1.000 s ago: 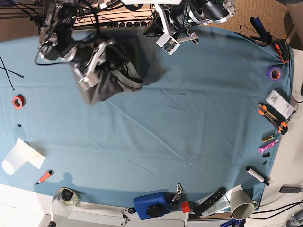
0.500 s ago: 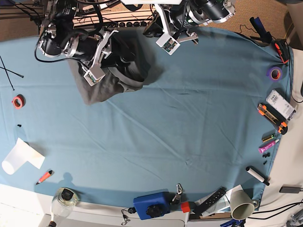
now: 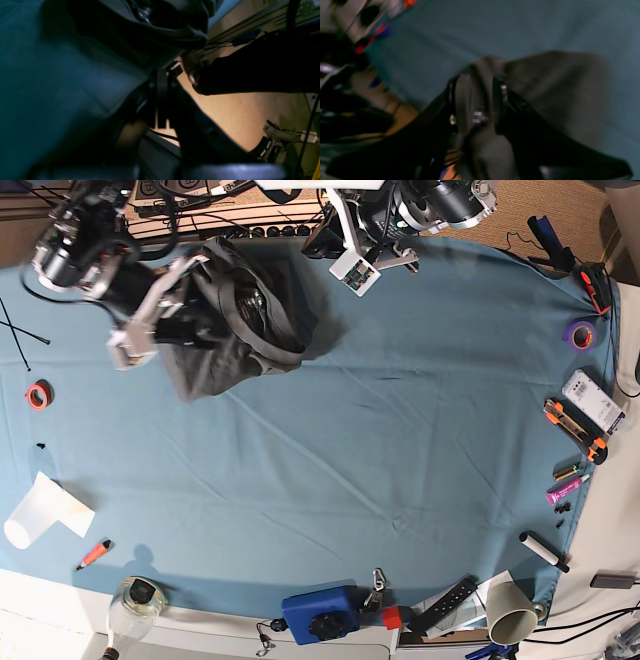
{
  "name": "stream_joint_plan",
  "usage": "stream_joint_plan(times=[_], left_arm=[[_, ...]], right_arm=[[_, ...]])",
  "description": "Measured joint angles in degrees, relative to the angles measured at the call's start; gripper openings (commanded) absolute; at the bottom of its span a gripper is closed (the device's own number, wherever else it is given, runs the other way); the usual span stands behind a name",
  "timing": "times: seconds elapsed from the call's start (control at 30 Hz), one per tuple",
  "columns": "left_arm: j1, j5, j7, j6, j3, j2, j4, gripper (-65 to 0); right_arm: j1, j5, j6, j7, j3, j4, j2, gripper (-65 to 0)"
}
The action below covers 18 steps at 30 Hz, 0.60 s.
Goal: Fold the T-shirt properly
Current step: 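Press and tuck the folded bundle edges with the right gripper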
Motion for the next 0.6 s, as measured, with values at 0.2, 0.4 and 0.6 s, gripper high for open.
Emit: stream_joint_plan(times=[0.2,0.4,0.6], left_arm=[[0.0,0.0,0.0,0.0,0.0,0.0,0.0,-65.0],[0.0,0.0,0.0,0.0,0.0,0.0,0.0,-65.0],[0.0,0.0,0.0,0.0,0.0,0.0,0.0,-65.0]], right_arm=[[-5.9,-2.5,0.0,-0.2,4.2,0.0,-0.1,-49.3],[-6.8,-11.2,0.0,0.1,0.8,-0.6,-0.2,-49.3],[-6.7,-18.5,0.1,0.5,-7.3,-8.9,-0.2,-49.3]])
